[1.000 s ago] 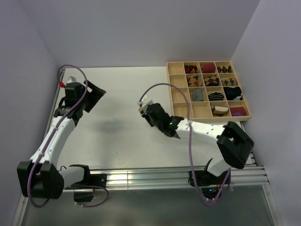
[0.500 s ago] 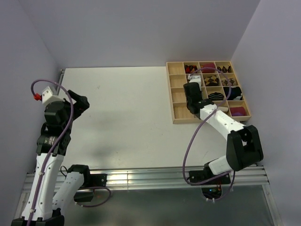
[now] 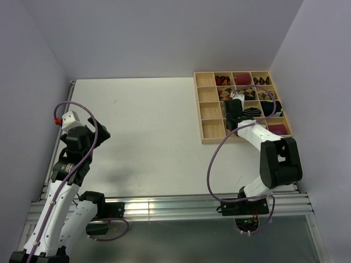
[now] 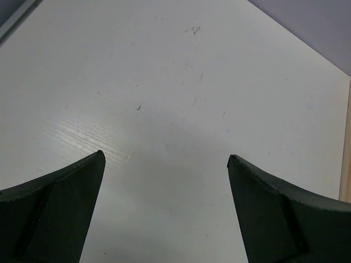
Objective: Roll the socks
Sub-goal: Place the sock in the storage box, then reset both arms
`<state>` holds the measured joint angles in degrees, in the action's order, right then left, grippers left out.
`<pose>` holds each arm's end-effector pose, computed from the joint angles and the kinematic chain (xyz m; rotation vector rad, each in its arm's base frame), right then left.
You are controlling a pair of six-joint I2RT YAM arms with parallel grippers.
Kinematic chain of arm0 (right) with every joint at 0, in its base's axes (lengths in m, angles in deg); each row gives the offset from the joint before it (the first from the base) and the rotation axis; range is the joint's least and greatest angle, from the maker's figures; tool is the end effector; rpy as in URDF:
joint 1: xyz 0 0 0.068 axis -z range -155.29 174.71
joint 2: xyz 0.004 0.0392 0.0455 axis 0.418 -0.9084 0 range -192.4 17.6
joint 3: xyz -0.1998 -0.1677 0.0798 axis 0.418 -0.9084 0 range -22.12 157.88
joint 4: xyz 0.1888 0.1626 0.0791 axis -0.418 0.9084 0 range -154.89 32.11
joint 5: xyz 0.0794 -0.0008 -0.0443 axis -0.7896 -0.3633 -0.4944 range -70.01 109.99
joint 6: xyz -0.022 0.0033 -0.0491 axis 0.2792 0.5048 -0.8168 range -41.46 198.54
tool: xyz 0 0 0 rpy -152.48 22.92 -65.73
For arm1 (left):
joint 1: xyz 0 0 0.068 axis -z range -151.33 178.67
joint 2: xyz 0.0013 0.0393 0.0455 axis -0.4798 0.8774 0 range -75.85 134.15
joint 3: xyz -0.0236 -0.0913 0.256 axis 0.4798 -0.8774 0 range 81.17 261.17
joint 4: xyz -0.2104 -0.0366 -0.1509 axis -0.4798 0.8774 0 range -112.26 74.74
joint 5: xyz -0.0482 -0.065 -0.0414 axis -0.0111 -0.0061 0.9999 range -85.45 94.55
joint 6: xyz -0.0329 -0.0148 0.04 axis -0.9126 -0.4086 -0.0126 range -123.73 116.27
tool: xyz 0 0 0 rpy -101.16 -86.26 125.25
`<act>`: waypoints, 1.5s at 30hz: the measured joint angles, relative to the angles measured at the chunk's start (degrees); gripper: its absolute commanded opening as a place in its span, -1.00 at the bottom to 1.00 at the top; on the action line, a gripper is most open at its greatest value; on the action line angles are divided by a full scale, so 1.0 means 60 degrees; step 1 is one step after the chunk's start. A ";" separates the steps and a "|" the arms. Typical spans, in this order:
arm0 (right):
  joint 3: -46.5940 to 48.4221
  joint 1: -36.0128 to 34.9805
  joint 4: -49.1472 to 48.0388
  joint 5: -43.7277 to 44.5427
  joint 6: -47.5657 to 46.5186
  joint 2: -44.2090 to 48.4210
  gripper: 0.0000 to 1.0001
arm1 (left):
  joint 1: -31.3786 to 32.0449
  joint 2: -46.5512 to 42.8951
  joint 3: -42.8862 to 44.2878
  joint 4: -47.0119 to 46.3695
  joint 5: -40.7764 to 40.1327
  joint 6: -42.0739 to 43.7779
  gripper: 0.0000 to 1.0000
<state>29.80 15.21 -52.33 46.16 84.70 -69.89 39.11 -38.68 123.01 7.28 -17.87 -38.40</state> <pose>0.3117 0.0362 0.2046 0.1392 2.3352 -0.4151 0.1460 -0.0131 0.3078 -0.6529 1.8608 -0.1211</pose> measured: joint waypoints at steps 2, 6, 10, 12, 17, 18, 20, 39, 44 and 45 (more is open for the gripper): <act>-0.0076 0.0033 -0.0018 -0.0353 -0.0022 -0.0168 -1.00 | 0.0080 -0.0080 -0.0095 -0.0018 -0.0076 0.0018 0.99; -0.0131 0.0073 -0.0040 -0.0976 -0.0040 -0.0550 -1.00 | 0.0222 -0.0102 -0.0135 -0.0029 -0.0295 0.0036 0.99; -0.0353 0.0113 -0.0393 -0.1242 -0.0066 -0.0918 -1.00 | 0.0302 -0.0142 -0.0138 -0.0029 -0.0419 0.0095 0.99; -0.0426 0.0193 -0.0543 -0.1337 -0.0040 -0.0929 -0.78 | 0.0313 -0.0182 -0.0157 -0.0029 -0.0466 0.0098 0.99; -0.0426 0.0390 -0.0586 -0.1690 0.0055 -0.0929 -0.06 | 0.0321 -0.0226 -0.0171 -0.0033 -0.0521 0.0098 0.99; -0.0423 0.0430 -0.0583 -0.1759 0.0069 -0.0925 0.02 | 0.0321 -0.0226 -0.0171 -0.0033 -0.0532 0.0098 0.99; -0.0415 0.0546 -0.0543 -0.1883 0.0087 -0.0871 0.16 | 0.0321 -0.0226 -0.0171 -0.0033 -0.0543 0.0098 0.99; 0.1800 0.0663 0.2055 -0.1869 0.1147 0.5348 0.89 | 0.0324 -0.0663 0.2455 0.1155 -0.0652 0.0189 0.99; 0.2696 0.0663 0.2280 -0.1184 0.1096 0.7548 1.00 | 0.0339 -0.0962 0.4248 0.1523 -0.0732 0.0605 0.99; 0.2820 0.0663 0.2375 -0.1013 0.1064 0.8062 1.00 | 0.0339 -0.1067 0.4535 0.1563 -0.0743 0.0674 0.99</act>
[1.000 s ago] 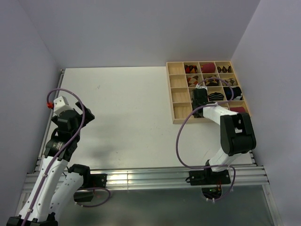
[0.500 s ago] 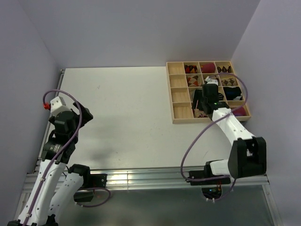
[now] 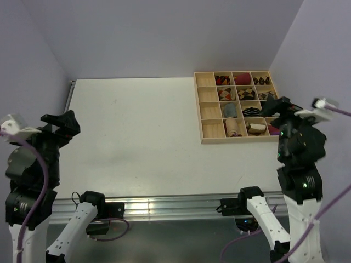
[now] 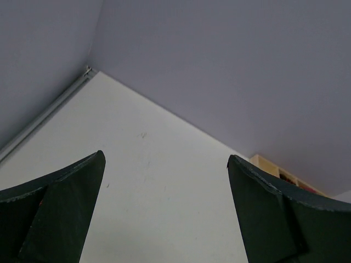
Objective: Roll the socks
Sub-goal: Reset both arms
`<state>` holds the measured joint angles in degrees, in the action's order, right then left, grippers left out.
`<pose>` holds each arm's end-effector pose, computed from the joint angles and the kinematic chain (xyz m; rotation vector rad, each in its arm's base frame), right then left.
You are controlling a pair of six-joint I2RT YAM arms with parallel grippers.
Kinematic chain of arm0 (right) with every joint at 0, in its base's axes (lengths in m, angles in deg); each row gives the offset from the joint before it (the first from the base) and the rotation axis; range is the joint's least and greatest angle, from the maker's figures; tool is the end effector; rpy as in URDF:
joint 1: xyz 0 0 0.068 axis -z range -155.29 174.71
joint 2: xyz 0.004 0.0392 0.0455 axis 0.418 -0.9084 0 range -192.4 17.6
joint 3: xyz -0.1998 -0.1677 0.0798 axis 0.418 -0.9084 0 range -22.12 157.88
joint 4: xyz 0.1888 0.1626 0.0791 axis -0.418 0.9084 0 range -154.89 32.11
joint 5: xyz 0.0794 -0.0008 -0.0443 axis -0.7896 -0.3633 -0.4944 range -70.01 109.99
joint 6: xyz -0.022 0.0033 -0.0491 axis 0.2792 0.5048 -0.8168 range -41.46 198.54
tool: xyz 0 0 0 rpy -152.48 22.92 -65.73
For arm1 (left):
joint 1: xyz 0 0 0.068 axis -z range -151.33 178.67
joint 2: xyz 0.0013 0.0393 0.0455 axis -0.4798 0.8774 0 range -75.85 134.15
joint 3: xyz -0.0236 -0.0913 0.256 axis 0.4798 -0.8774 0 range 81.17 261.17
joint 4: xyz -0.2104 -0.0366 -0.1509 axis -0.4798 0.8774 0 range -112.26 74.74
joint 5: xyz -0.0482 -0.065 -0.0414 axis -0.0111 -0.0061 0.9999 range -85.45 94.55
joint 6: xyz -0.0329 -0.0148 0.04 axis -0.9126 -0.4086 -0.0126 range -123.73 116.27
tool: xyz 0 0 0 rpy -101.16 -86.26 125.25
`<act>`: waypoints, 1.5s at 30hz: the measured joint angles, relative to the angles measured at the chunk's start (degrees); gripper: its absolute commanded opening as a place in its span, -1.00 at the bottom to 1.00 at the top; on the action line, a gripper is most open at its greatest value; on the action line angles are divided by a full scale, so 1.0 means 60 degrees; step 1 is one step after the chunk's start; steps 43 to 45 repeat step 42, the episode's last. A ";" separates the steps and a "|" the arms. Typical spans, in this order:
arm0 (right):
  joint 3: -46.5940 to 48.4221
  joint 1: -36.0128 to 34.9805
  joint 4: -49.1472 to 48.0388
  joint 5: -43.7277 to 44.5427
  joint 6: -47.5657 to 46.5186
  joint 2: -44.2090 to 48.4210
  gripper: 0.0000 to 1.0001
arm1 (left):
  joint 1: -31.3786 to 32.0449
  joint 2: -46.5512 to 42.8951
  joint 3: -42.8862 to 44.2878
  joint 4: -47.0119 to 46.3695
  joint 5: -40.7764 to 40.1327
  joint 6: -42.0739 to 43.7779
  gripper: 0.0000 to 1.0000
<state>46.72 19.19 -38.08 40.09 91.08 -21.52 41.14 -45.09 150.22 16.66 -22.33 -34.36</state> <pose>0.1063 -0.0020 0.4591 0.3704 1.4774 -0.0148 0.0562 0.0040 0.4463 -0.6035 1.4653 -0.2174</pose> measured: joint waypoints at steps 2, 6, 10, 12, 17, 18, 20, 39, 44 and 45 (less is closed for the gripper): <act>0.0135 0.0000 0.0080 0.0248 -0.0036 0.0747 1.00 | 0.0000 -0.0160 0.0543 0.0084 -0.0055 0.0102 0.99; 0.0047 0.0000 0.0222 0.0463 -0.0222 0.1934 1.00 | 0.0000 -0.0408 0.1173 0.0277 -0.0335 0.0248 0.99; -0.0878 0.0000 0.0237 0.0430 -0.0514 0.3213 1.00 | 0.0000 -0.0809 0.1096 0.0484 -0.0754 0.0251 0.99; -0.1392 -0.0007 0.0291 0.0426 -0.0586 0.3847 1.00 | 0.0000 -0.1162 0.0787 0.0495 -0.1005 0.0240 0.99; -0.2251 -0.0200 0.0222 0.0503 -0.0659 0.4601 1.00 | 0.0157 -0.1741 0.0124 0.0616 -0.1566 0.0055 0.99; -0.2357 -0.0251 0.0200 0.0517 -0.0681 0.4641 1.00 | 0.0215 -0.1741 0.0091 0.0637 -0.1632 -0.0018 0.99; -0.2506 -0.0342 0.0168 0.0568 -0.0696 0.4656 1.00 | 0.0295 -0.1738 0.0015 0.0648 -0.1730 -0.0084 0.99; -0.3053 -0.0605 -0.0273 0.0688 -0.0790 0.4998 1.00 | 0.0437 -0.2554 -0.1818 -0.0368 -0.2561 -0.0546 0.99; -0.3107 -0.0605 -0.0321 0.0681 -0.0790 0.5002 1.00 | 0.0437 -0.2619 -0.2000 -0.0506 -0.2583 -0.0543 0.99; -0.3107 -0.0605 -0.0321 0.0681 -0.0790 0.5002 1.00 | 0.0437 -0.2619 -0.2000 -0.0506 -0.2583 -0.0543 0.99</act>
